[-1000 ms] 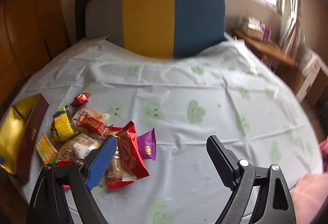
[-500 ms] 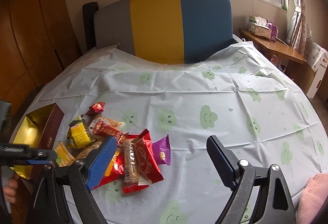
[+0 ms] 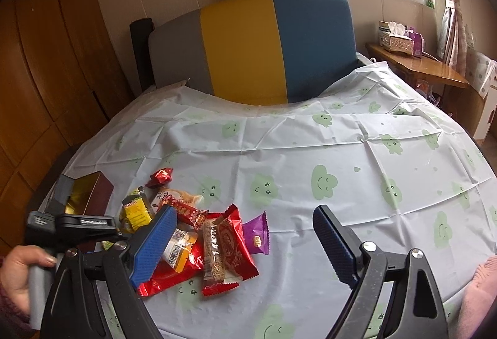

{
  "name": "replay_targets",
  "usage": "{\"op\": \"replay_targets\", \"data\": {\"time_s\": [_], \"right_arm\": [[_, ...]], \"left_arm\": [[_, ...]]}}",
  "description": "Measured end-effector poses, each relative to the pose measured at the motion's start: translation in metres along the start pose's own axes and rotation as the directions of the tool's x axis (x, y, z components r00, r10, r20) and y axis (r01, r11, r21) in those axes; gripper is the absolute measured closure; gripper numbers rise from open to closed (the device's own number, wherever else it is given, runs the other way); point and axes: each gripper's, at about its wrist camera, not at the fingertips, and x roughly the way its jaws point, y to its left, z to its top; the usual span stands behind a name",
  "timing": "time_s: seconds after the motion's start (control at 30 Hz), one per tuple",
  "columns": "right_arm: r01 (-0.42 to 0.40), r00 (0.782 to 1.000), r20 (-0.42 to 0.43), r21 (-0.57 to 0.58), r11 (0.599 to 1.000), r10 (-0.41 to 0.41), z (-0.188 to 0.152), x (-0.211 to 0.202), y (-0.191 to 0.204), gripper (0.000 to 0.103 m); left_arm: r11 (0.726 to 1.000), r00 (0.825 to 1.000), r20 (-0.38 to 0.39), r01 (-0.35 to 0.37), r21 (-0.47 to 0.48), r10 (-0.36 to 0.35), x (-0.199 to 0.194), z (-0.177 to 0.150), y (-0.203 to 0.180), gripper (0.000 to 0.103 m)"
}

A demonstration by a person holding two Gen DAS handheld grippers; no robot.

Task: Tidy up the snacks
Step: 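Reach the left gripper to the WEIDAN cracker pack and close on it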

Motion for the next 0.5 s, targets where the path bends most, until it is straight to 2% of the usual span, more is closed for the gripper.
{"op": "replay_targets", "data": {"time_s": [0.07,0.1,0.17,0.27,0.3,0.5], "right_arm": [[-0.004,1.000,0.001,0.006,1.000,0.004,0.000,-0.001,-0.001,0.012],[-0.002,1.000,0.004,0.013,1.000,0.001,0.000,-0.001,-0.002,0.012],[-0.003,1.000,0.007,0.034,0.999,0.003,0.001,-0.001,-0.007,0.012],[0.004,1.000,0.005,0.057,0.998,-0.004,0.001,-0.001,-0.012,0.012],[0.008,1.000,0.001,0.063,0.998,-0.008,0.001,0.000,-0.013,0.012],[0.020,0.999,-0.032,0.037,0.999,-0.019,-0.002,0.008,-0.008,0.012]], "left_arm": [[0.997,0.999,0.039,-0.033,0.063,0.030,-0.003,-0.005,-0.001,0.040],[0.995,0.998,0.054,-0.030,0.093,0.025,-0.005,-0.009,-0.001,0.043],[0.990,0.997,0.071,-0.007,0.140,-0.003,-0.010,-0.017,0.004,0.047],[0.973,0.995,0.092,0.009,0.232,-0.031,-0.021,-0.039,0.009,0.047],[0.963,0.994,0.103,0.011,0.269,-0.040,-0.025,-0.047,0.008,0.047],[0.866,0.984,0.168,-0.035,0.499,-0.057,-0.042,-0.095,0.001,0.047]]}}
